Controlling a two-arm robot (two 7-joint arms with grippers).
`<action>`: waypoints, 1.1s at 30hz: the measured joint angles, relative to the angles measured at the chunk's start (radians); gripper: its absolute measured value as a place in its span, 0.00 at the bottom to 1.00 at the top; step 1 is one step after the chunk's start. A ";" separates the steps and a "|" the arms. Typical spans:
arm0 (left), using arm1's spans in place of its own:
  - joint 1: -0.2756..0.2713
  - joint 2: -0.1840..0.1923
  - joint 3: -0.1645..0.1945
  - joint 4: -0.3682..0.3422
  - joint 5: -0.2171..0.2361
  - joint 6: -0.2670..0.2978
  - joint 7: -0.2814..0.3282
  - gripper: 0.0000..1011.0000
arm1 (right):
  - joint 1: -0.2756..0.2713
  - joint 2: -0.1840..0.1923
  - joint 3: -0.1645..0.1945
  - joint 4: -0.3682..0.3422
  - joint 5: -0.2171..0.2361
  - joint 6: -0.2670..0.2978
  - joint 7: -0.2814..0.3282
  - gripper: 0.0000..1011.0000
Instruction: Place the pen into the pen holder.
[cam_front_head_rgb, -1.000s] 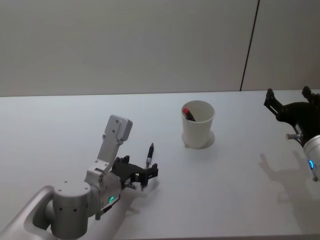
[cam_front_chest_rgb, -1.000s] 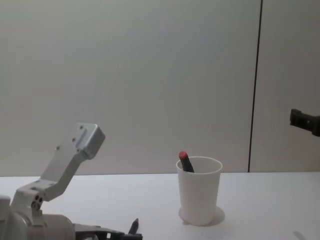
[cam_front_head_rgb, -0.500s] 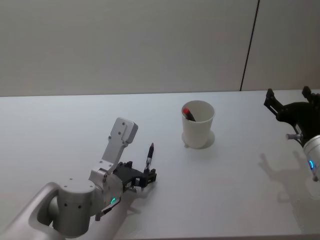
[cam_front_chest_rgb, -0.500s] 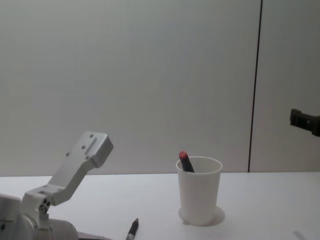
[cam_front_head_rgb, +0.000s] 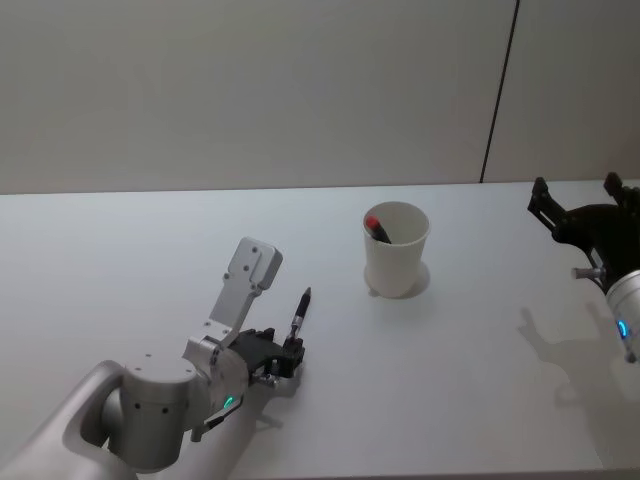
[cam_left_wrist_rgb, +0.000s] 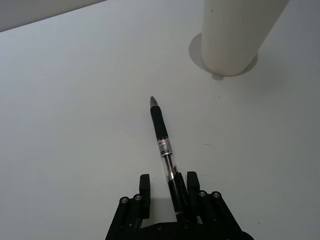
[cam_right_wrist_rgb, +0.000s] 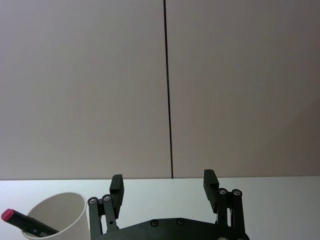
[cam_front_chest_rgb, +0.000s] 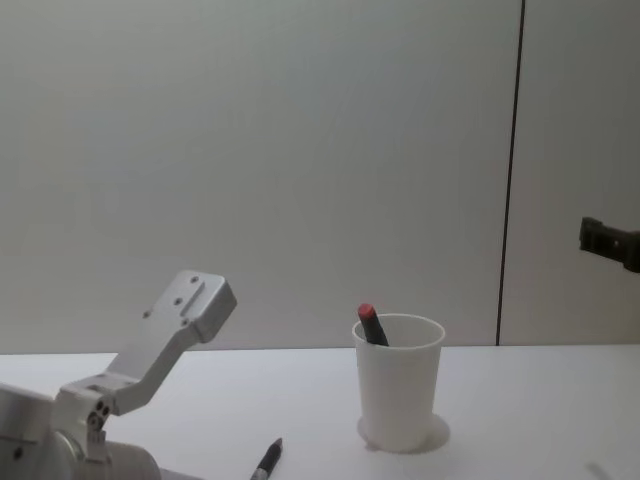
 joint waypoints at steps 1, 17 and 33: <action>0.000 0.000 0.000 0.000 0.000 0.000 0.000 0.46 | 0.000 0.000 0.000 0.000 0.000 0.000 0.000 0.99; 0.004 -0.003 0.001 -0.004 0.014 0.012 0.002 0.34 | 0.000 0.000 0.000 0.000 0.000 0.000 0.000 0.99; 0.002 -0.008 0.007 -0.018 0.050 0.039 -0.009 0.19 | 0.000 0.000 0.000 0.000 0.000 0.000 0.000 0.99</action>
